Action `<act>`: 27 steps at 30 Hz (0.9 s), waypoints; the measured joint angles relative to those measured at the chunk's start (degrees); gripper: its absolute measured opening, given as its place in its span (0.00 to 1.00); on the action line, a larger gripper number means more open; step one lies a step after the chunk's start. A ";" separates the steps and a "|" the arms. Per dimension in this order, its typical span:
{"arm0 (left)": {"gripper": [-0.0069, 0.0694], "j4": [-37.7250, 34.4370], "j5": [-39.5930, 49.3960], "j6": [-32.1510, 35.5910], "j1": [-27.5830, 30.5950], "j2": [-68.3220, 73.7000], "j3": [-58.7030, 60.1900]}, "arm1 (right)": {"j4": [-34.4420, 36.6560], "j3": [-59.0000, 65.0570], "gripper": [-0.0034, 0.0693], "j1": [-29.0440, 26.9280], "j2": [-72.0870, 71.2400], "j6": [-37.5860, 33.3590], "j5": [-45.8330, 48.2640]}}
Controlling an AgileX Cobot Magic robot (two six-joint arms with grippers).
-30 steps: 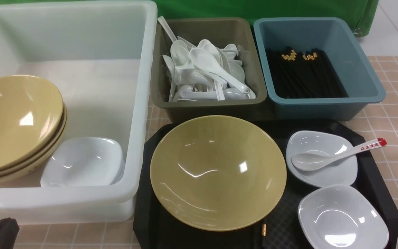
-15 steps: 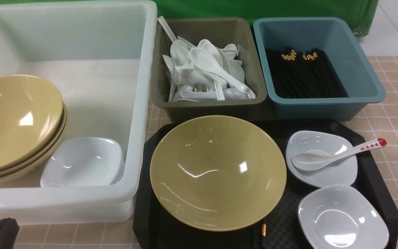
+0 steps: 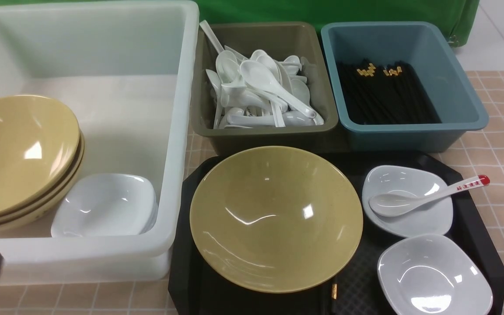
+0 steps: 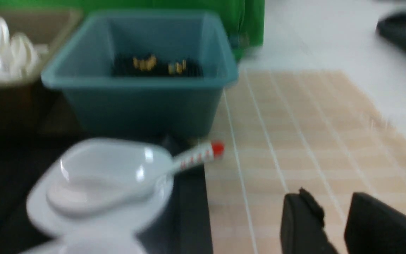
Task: On brown table put chopsticks spoon bowls plates into blue grey white boxes.
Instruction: 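Grasp the large bowl on the tray by its rim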
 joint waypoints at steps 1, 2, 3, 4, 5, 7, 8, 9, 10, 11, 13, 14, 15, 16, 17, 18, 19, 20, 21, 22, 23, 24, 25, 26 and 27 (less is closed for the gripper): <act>0.10 0.00 -4.15 0.00 0.00 0.00 0.00 | 0.00 0.00 0.37 0.00 0.00 -0.05 -3.72; 0.10 0.00 -12.26 0.00 0.00 0.00 0.00 | 0.00 0.00 0.37 0.00 0.00 -0.31 -10.30; 0.10 0.00 -16.95 0.00 0.00 0.00 0.00 | 0.00 0.00 0.37 0.00 0.00 -0.35 -14.40; 0.10 0.00 -18.82 0.00 0.00 0.00 0.00 | -0.05 0.00 0.37 0.00 0.00 -0.42 -15.97; 0.10 0.00 -25.27 0.00 0.00 0.00 0.00 | -0.05 0.00 0.37 0.00 0.00 -0.46 -20.83; 0.10 0.00 -33.86 0.00 0.00 0.00 0.00 | -0.05 0.00 0.37 0.00 0.00 -0.39 -25.60; 0.10 0.00 -37.76 0.00 0.00 0.00 0.00 | -0.11 0.00 0.37 0.00 0.00 0.34 -26.96; 0.10 0.00 -40.73 0.00 0.00 0.00 0.00 | -0.16 0.00 0.37 0.00 0.00 2.01 -27.80; 0.10 0.00 -44.32 0.00 0.00 0.00 0.00 | -0.16 0.00 0.37 0.00 0.00 4.15 -28.18; 0.10 0.00 -45.69 0.00 0.00 0.00 0.00 | -0.16 0.00 0.37 0.00 0.00 4.80 -28.24; 0.10 -0.28 -54.00 0.00 0.00 0.00 0.00 | -0.16 0.00 0.37 0.00 0.00 18.68 -29.85; 0.10 -0.80 -56.35 0.00 0.00 0.00 0.00 | -0.16 0.00 0.37 0.00 0.00 23.44 -31.47; 0.10 -1.50 -58.09 0.00 0.00 0.00 0.00 | -0.09 0.00 0.37 -0.04 0.00 26.53 -32.72; 0.10 -2.06 -59.21 -0.35 0.00 0.00 0.00 | -0.09 0.00 0.37 -0.04 0.00 28.37 -34.71; 0.10 -2.23 -59.28 -1.62 0.00 0.00 -0.51 | -0.09 0.00 0.37 -0.04 0.00 29.07 -37.39; 0.10 -2.37 -58.65 -3.29 0.00 0.00 -1.48 | -0.09 -0.11 0.37 -0.04 0.00 28.63 -39.79; 0.10 -2.37 -58.04 -4.31 0.00 0.00 -2.22 | -0.09 -0.33 0.37 -0.04 0.00 28.34 -40.06; 0.10 -2.26 -55.63 -6.07 -0.08 0.00 -4.11 | -0.14 -1.18 0.37 -0.04 0.00 25.83 -40.36; 0.10 -1.81 -49.19 -8.84 -0.08 0.00 -9.42 | -0.20 -4.69 0.36 -0.04 -0.06 19.75 -38.04; 0.10 -1.47 -46.13 -9.30 -0.08 0.00 -12.56 | -0.27 -7.10 0.34 -0.04 -0.06 16.90 -36.04; 0.10 -0.92 -40.70 -9.14 -0.08 0.41 -16.68 | -0.27 -10.35 0.32 -0.04 -0.06 14.03 -33.13; 0.10 -0.12 -35.28 -8.43 -0.08 1.39 -20.85 | -0.31 -12.90 0.28 -0.04 -0.06 12.16 -30.43; 0.10 0.91 -29.17 -7.13 -0.08 3.33 -25.65 | -0.31 -16.49 0.24 -0.04 0.12 9.51 -26.28; 0.10 1.70 -24.80 -5.69 -0.08 5.51 -29.22 | -0.39 -19.71 0.18 -0.04 0.77 6.94 -22.76; 0.10 2.23 -21.95 -4.41 -0.08 7.58 -31.70 | -0.39 -21.12 0.15 -0.04 1.57 5.75 -19.91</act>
